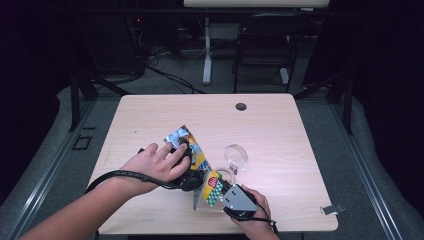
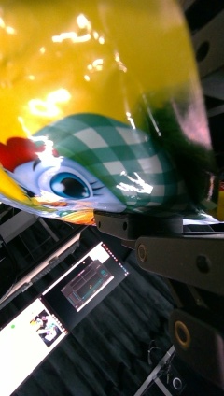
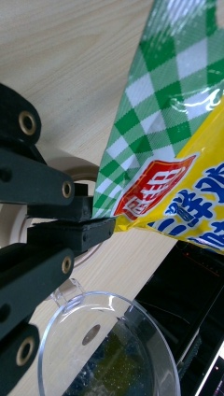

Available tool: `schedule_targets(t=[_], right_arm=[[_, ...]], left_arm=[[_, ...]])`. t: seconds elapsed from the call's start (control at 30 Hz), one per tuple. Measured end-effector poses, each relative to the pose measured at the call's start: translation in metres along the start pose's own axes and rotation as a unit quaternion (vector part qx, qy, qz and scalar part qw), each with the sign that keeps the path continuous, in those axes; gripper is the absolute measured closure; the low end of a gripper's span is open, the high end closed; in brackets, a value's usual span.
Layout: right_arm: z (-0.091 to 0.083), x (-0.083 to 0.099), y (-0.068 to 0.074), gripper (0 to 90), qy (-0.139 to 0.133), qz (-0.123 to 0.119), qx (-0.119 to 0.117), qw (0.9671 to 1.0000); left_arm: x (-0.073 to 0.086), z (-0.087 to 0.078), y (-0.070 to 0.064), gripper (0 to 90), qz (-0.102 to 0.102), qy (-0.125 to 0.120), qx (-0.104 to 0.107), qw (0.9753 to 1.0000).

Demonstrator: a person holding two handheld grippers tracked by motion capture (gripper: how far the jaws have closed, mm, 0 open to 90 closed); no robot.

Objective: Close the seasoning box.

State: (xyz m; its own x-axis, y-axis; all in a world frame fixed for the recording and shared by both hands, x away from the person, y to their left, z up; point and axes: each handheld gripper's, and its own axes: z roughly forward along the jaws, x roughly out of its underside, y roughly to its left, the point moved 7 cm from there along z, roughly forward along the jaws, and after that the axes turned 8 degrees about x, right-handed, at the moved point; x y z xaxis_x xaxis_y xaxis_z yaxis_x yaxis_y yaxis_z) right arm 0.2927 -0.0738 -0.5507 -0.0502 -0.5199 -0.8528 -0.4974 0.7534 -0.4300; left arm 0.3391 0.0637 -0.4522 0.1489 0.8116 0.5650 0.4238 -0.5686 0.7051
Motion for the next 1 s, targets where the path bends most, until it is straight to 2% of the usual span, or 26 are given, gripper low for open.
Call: schedule_targets(t=[0.13, 0.5, 0.67, 0.8, 0.83, 1.0], right_arm=[[-0.0004, -0.0006, -0.0007, 87.6, -0.001, -0.001, 0.002, 1.0], [-0.0005, -0.0012, -0.0005, 87.7, -0.001, 0.0, 0.001, 1.0], [-0.0006, -0.0016, -0.0005, 87.7, -0.001, 0.0, 0.001, 1.0], [-0.0005, -0.002, -0.0004, 87.7, -0.003, 0.001, 0.0, 1.0], [-0.0003, -0.0023, -0.0004, 87.7, -0.005, 0.001, 0.0, 1.0], [0.0, -0.0025, -0.0005, 87.7, -0.005, 0.0, 0.0, 1.0]], left_arm=[[0.0008, -0.0016, 0.0014, 64.0, 0.007, 0.007, -0.001, 0.9999], [0.001, -0.0012, 0.0021, 64.0, 0.008, 0.006, 0.003, 0.9999], [0.0012, -0.0016, 0.0032, 64.1, 0.01, 0.007, -0.003, 0.9999], [0.0012, -0.0023, 0.003, 64.1, 0.01, 0.008, 0.003, 0.9999], [0.0011, -0.002, 0.0033, 64.1, 0.011, 0.006, -0.003, 0.9999], [0.0016, -0.0023, 0.003, 64.1, 0.01, 0.008, 0.002, 0.9999]])
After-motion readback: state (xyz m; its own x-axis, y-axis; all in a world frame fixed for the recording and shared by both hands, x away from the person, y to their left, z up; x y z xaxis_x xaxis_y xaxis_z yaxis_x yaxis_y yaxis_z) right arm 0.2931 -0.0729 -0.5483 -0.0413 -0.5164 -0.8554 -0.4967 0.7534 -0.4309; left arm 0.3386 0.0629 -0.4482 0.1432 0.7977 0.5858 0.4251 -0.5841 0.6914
